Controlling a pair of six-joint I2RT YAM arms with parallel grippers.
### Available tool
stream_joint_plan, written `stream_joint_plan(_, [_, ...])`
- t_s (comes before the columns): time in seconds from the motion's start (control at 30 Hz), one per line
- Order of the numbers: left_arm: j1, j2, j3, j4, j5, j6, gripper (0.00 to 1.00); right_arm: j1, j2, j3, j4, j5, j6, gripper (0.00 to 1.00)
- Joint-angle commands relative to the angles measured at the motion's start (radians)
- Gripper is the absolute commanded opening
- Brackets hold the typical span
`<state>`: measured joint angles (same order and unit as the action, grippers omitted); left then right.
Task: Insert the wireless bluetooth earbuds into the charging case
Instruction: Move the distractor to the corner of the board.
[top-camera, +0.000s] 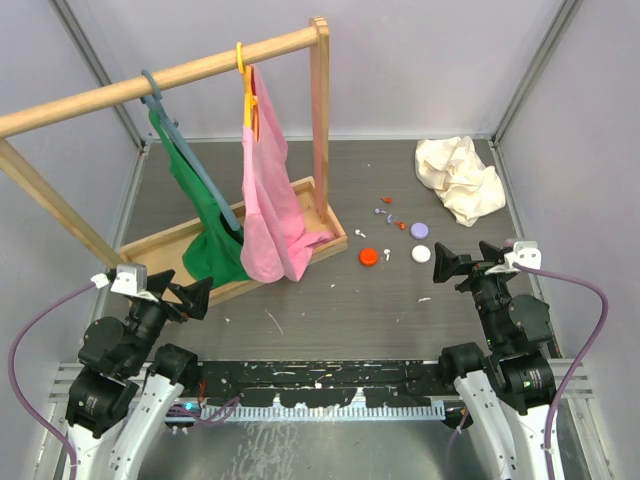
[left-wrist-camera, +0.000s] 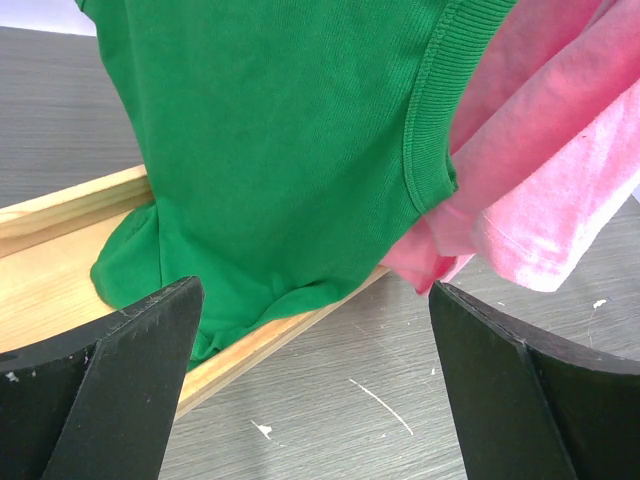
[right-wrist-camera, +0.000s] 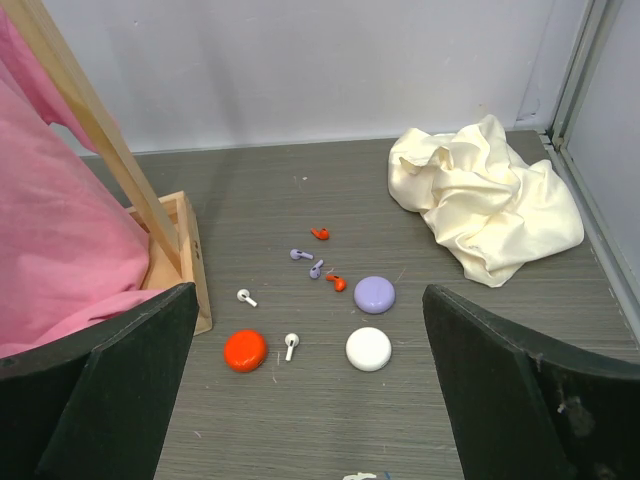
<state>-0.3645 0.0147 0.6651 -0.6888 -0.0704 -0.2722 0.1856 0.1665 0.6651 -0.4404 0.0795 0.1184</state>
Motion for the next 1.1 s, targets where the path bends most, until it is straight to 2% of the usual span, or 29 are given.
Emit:
stream_joint_plan(0.0, [0.007,0.012,0.001,0.063,0.011,0.008,0.98,-0.005,0.005,0.005,0.057,-0.003,-0.005,1.00])
stream_joint_plan(0.3, [0.007,0.106,0.032,-0.003,-0.022,-0.055,0.98,-0.005,0.022,0.008,0.046,0.003,0.006,1.00])
stream_joint_plan(0.5, [0.007,0.236,0.046,-0.054,0.021,-0.230,0.98,-0.005,0.018,0.004,0.049,0.004,0.008,1.00])
stream_joint_plan(0.67, [0.006,0.330,0.003,-0.083,0.073,-0.378,0.98,-0.004,0.016,0.004,0.051,-0.005,0.009,1.00])
stream_joint_plan(1.07, [0.005,0.490,-0.126,-0.048,0.129,-0.562,0.98,-0.004,-0.005,-0.003,0.058,-0.007,0.010,1.00])
